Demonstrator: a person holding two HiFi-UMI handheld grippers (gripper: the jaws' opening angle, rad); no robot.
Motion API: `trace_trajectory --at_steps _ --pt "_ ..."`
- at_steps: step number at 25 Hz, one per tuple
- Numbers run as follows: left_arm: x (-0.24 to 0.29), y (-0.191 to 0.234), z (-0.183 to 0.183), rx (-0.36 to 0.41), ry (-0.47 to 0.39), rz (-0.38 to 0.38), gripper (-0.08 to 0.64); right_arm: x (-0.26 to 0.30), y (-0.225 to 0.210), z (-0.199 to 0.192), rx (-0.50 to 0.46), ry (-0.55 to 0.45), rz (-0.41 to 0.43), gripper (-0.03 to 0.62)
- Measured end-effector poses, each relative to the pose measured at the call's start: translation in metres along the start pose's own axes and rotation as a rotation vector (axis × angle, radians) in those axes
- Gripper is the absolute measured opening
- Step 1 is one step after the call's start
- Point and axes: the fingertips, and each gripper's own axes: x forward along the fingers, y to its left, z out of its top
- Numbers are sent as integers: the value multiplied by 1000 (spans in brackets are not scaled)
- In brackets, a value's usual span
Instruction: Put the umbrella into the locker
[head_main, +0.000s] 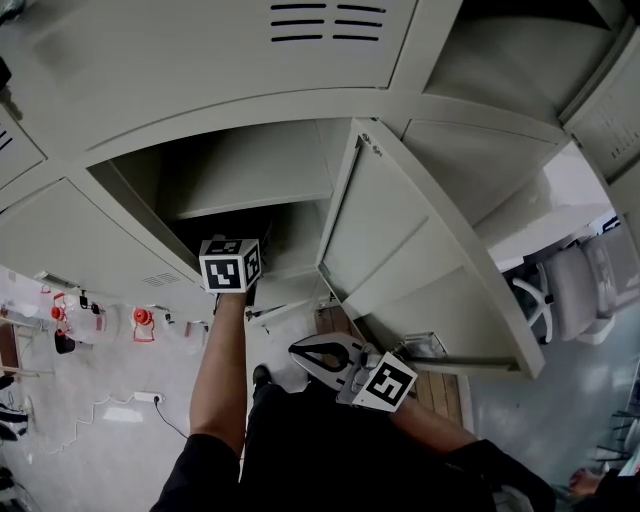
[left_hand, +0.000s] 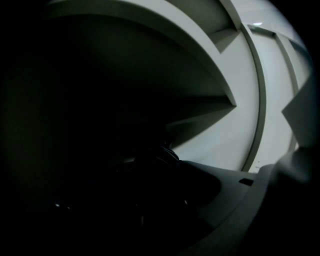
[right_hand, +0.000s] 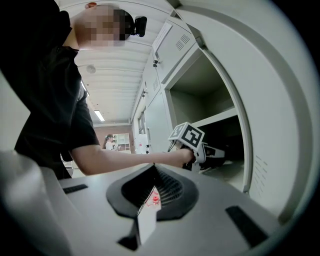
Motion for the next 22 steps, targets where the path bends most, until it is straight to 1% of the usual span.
trace_trajectory --at_steps 4,7,9,12,17,19,22 --pt "10 0 -12 11 31 8 238 -2 -2 -3 -1 4 -5 11" --pt "17 -2 -22 32 71 7 239 -3 -1 -2 -4 1 -4 11" --pt "19 -3 -29 33 93 8 239 -3 -1 -3 1 2 -4 11" --pt "19 -3 -30 35 94 9 239 -3 1 -4 6 7 0 11" --pt "24 0 -32 61 114 11 242 -3 2 -7 13 9 0 12" --pt "25 1 -35 88 131 21 245 -4 3 -8 15 9 3 11" --pt "26 0 -42 153 168 35 258 -5 4 -8 13 5 5 11"
